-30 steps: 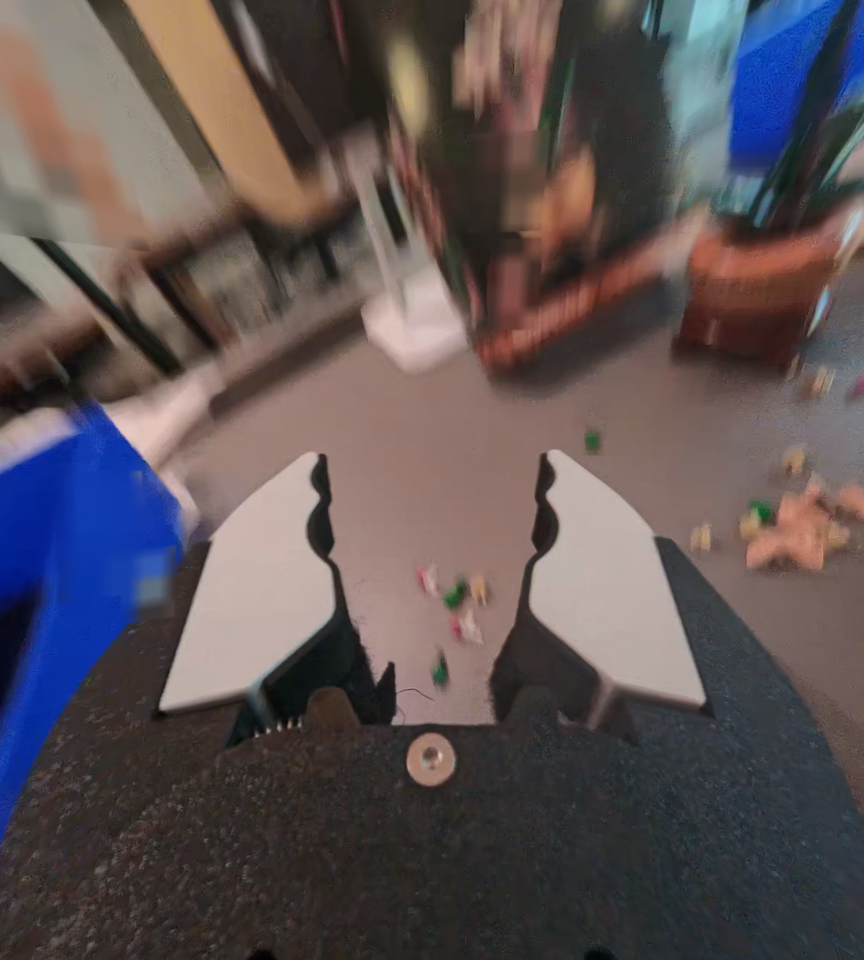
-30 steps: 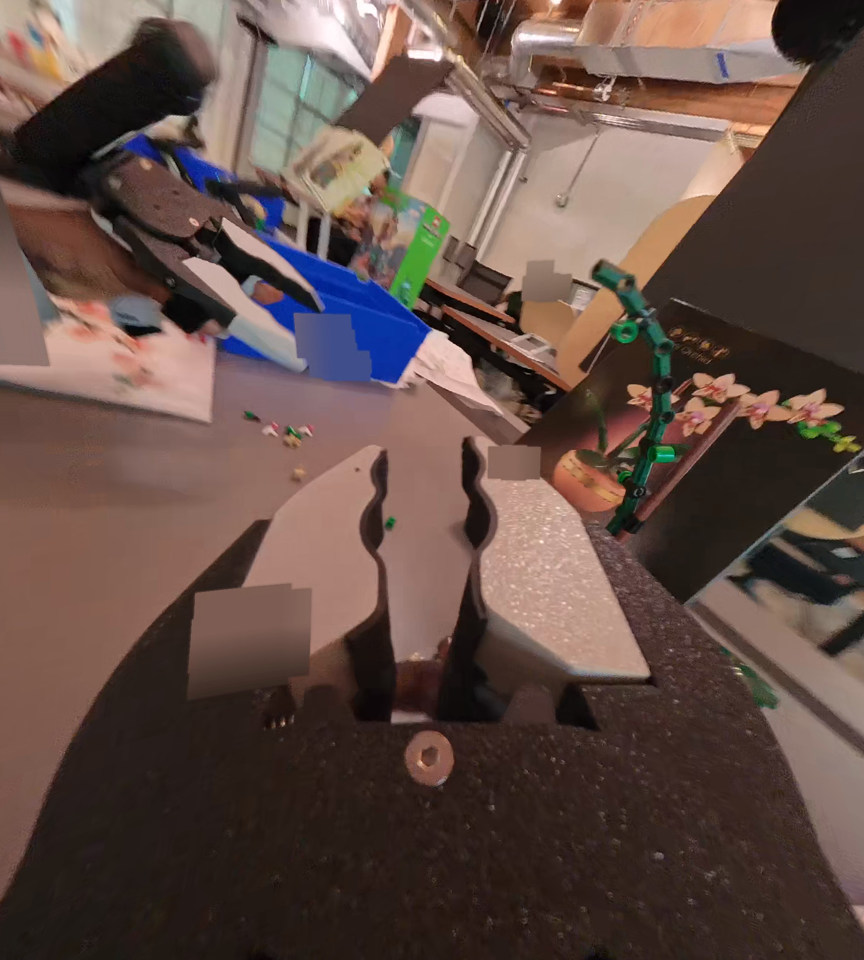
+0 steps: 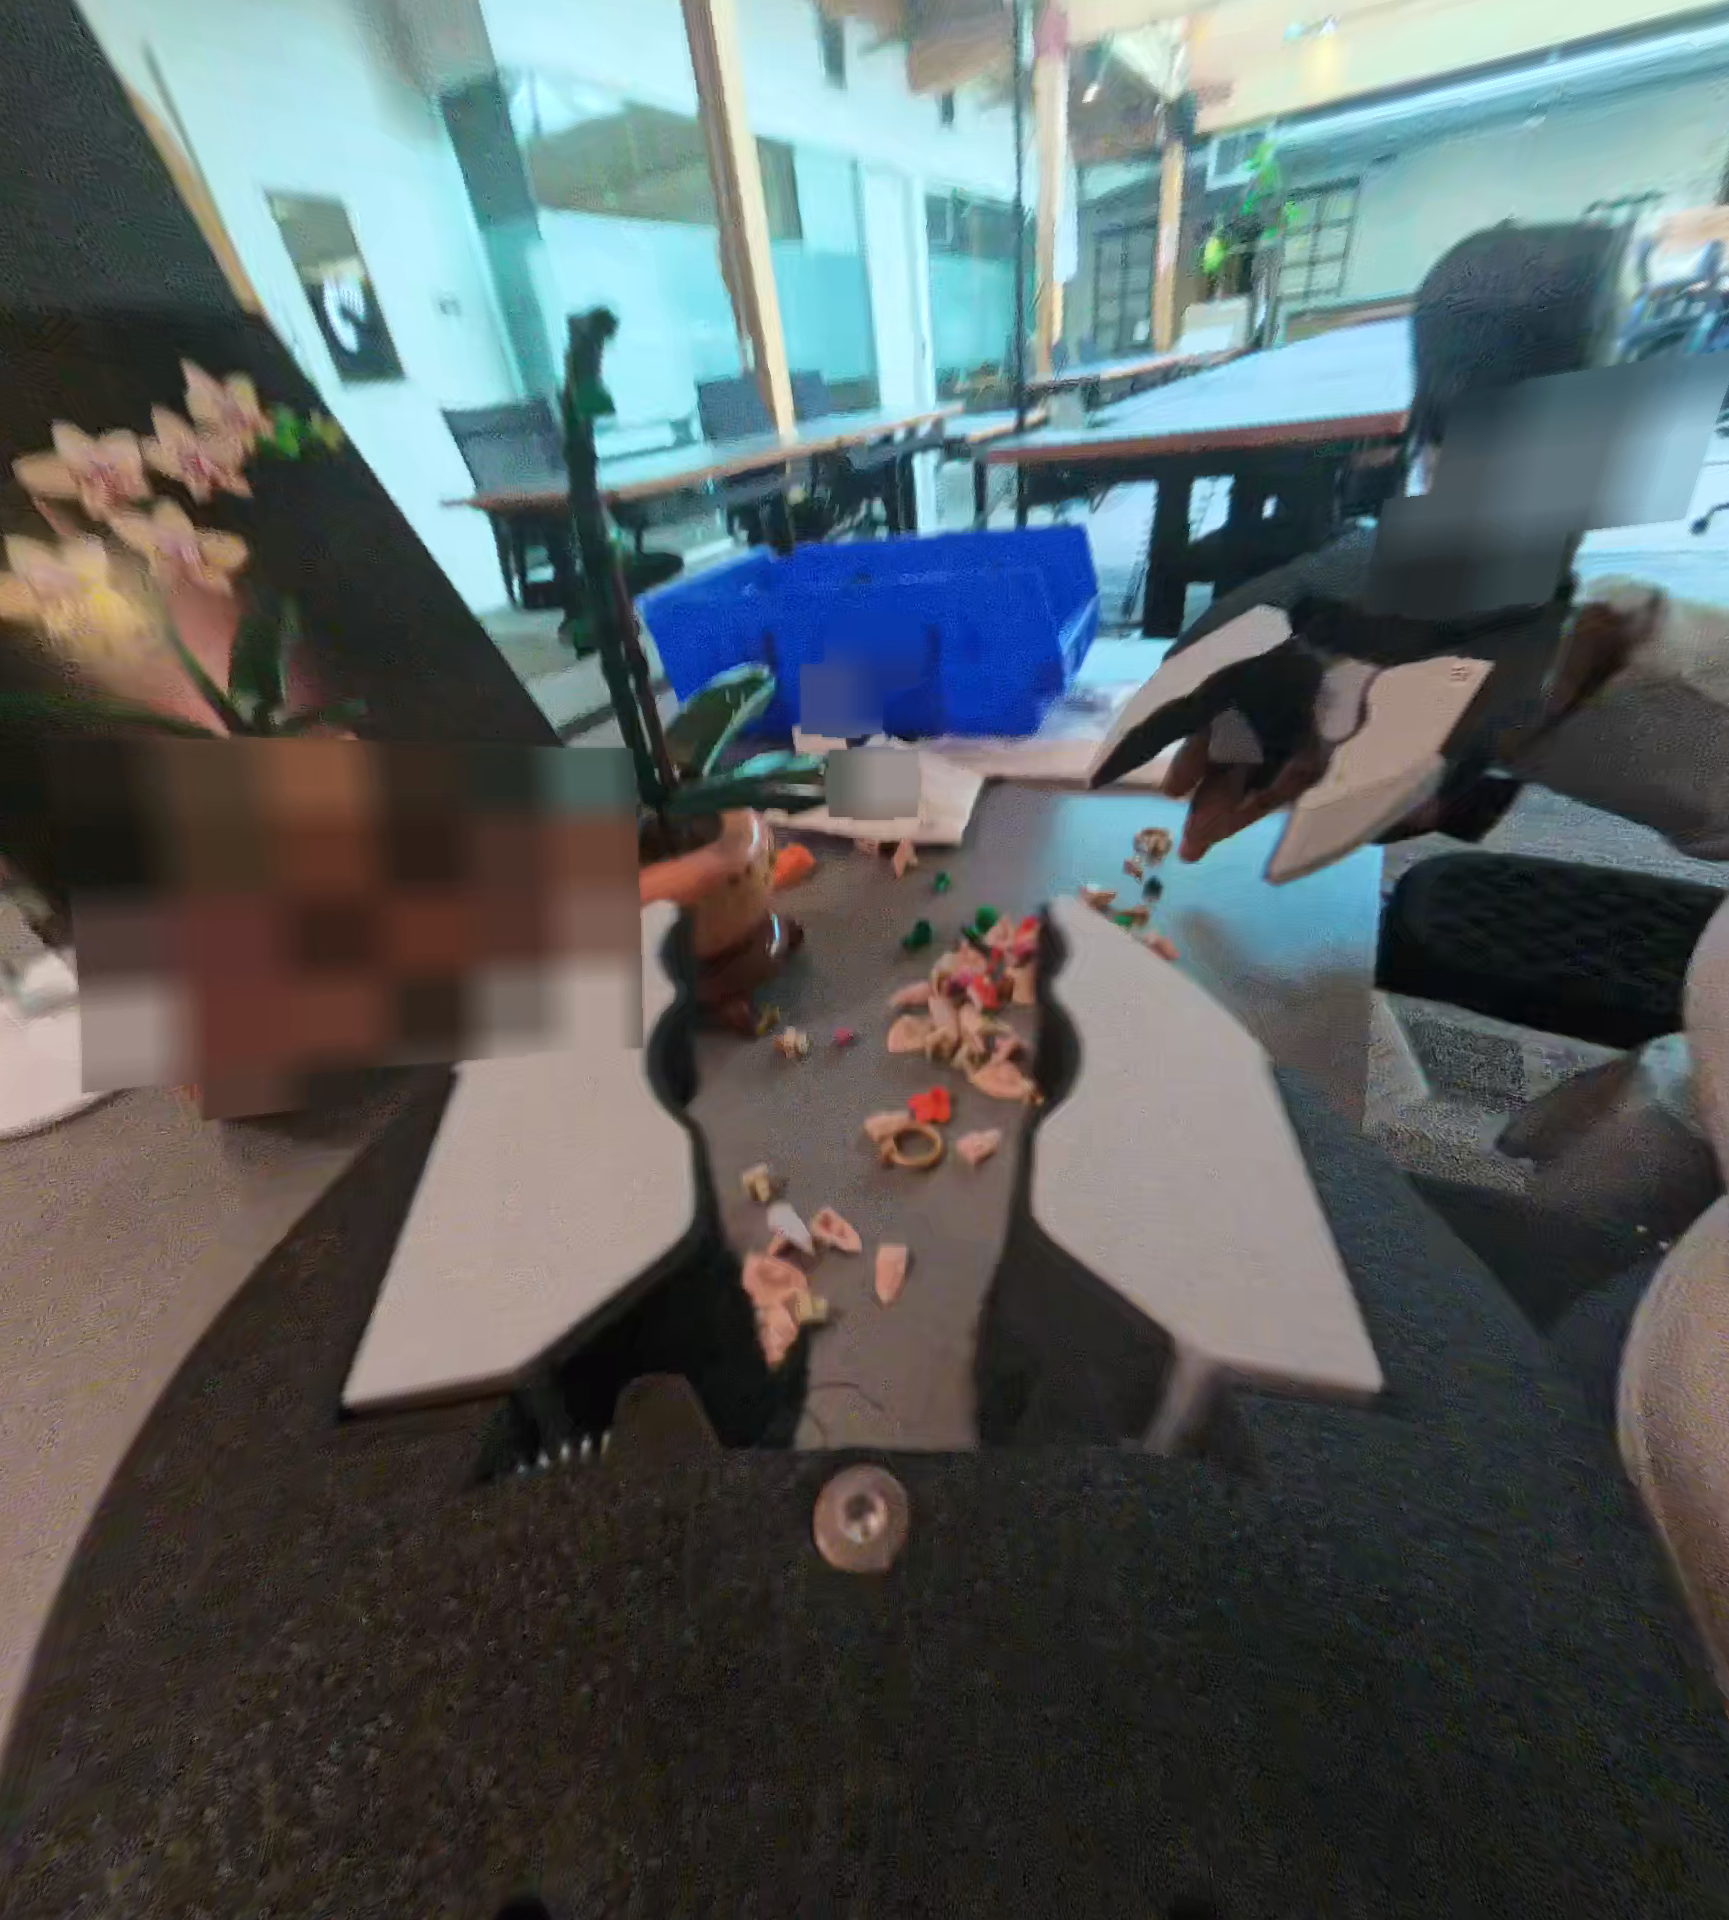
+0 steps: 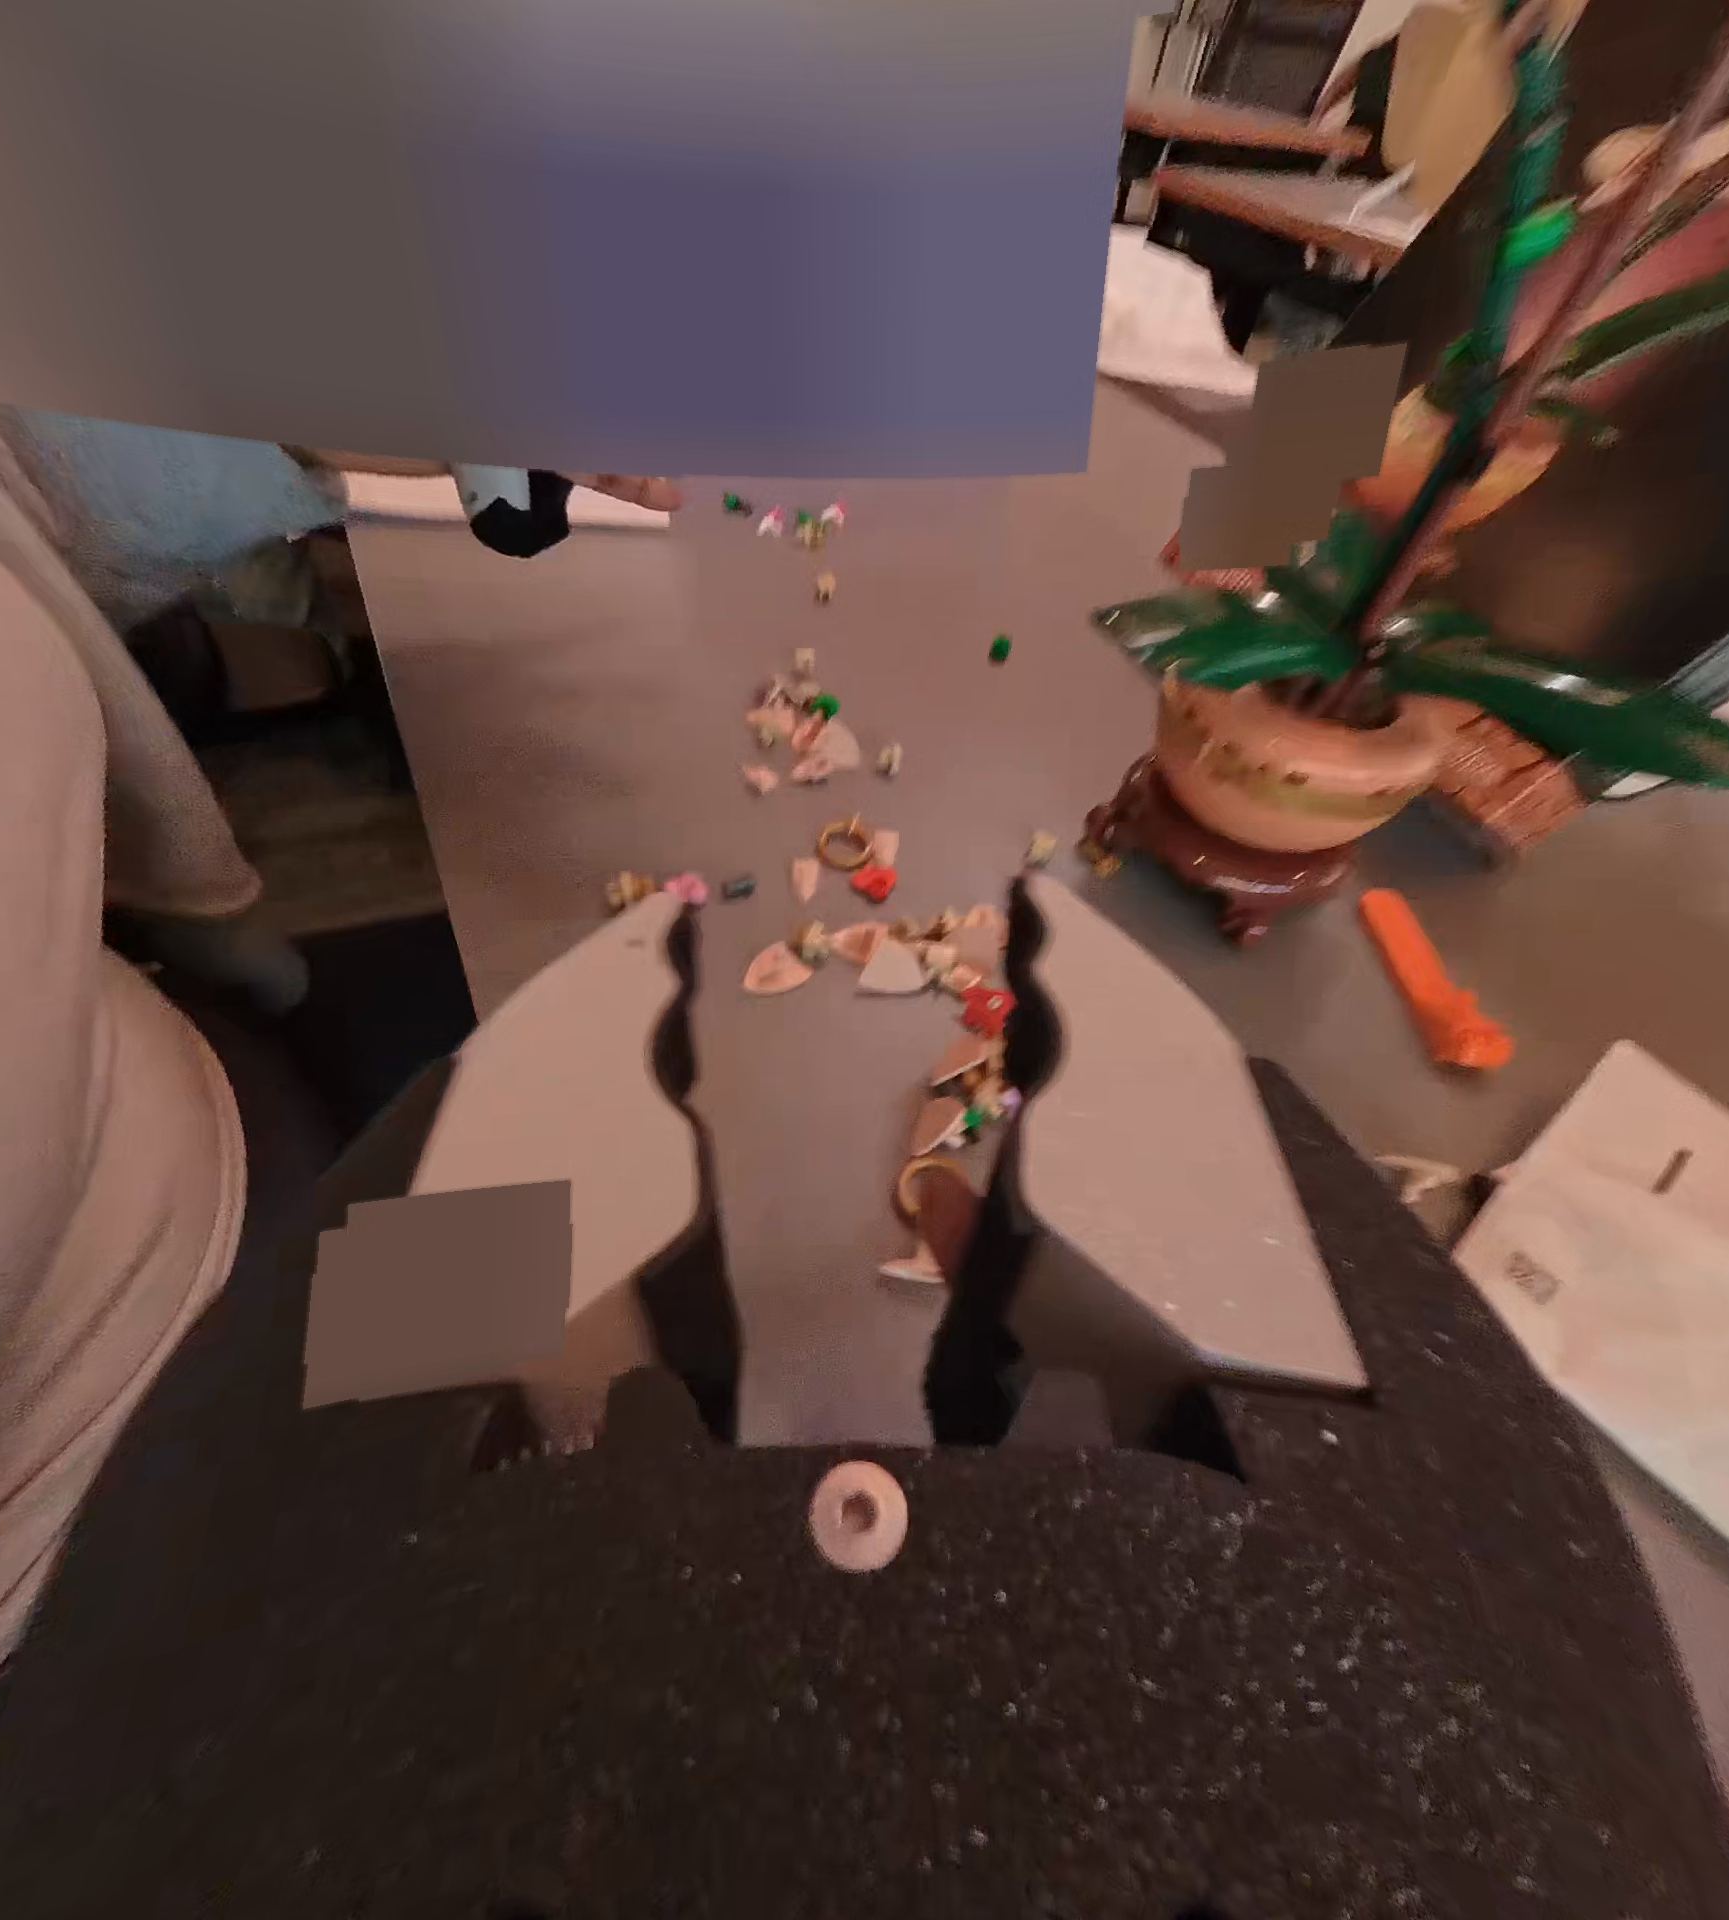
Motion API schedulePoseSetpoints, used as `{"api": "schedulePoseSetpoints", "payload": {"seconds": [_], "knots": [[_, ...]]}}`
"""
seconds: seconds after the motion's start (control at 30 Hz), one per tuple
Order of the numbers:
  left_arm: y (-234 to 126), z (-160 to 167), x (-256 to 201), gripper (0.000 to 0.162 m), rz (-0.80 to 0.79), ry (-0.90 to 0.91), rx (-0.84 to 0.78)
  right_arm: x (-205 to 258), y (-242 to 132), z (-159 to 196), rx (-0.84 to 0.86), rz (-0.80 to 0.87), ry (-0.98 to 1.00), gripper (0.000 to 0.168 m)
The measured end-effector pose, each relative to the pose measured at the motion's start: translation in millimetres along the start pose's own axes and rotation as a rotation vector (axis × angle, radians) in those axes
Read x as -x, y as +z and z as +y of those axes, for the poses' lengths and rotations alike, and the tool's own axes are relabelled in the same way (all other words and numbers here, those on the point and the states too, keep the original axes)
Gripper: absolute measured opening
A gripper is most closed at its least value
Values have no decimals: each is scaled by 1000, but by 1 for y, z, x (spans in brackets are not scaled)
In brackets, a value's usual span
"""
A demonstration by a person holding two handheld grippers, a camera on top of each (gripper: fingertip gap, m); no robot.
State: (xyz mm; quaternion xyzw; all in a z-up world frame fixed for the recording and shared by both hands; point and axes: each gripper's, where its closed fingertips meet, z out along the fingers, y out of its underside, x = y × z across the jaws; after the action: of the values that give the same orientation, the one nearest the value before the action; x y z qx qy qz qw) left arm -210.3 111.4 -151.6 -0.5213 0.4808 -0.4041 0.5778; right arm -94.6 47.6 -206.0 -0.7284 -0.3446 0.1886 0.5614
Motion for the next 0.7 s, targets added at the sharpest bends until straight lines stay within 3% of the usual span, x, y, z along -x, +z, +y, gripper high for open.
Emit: {"api": "schedulePoseSetpoints", "payload": {"seconds": [0.03, 0.07, 0.1, 0.13, 0.17, 0.2, 0.23, 0.33, 0.4, 0.47, 0.53, 0.57, 0.6, 0.63, 0.7], "knots": [[4, 17, -2, 87, -19, -35, 57, 5, 6, 11, 58, -6, -9, 67], [8, 27, -3, 100, -58, -52, 72, 7, 11, 23, 120, -2, -11, 63], [10, 31, -7, 101, -72, -59, 57, 5, 15, 32, 168, 17, -2, 55], [13, 32, -14, 95, -64, -71, 34, 5, 18, 38, 198, 19, 15, 35], [15, 33, -21, 64, -43, -79, 22, 8, 20, 41, 213, -2, 38, 3], [15, 33, -26, 10, -37, -60, 19, 12, 23, 40, 215, -31, 83, 3], [15, 32, -23, 0, -91, -32, 10, 15, 25, 38, 218, -56, 139, 1], [16, 28, -10, 0, -227, 57, 27, 11, 33, 30, 212, -27, 148, 9], [22, 34, -10, 9, -215, 121, 102, 8, 34, 28, 219, 5, 26, 30], [27, 41, -17, 23, -149, 153, 173, 6, 28, 41, 316, 8, -25, 32], [32, 46, -27, 50, -78, 166, 203, 1, 13, 54, 381, 4, 9, 21], [34, 49, -30, 62, -56, 168, 211, -6, 4, 58, 391, 35, 39, 4], [35, 52, -30, 72, -49, 165, 225, -14, -5, 60, 391, 71, 84, 3], [36, 57, -29, 80, -49, 159, 240, -19, -13, 63, 394, 88, 129, 0], [36, 66, -29, 80, -33, 146, 287, -28, -24, 66, 389, 126, 149, 1]]}}
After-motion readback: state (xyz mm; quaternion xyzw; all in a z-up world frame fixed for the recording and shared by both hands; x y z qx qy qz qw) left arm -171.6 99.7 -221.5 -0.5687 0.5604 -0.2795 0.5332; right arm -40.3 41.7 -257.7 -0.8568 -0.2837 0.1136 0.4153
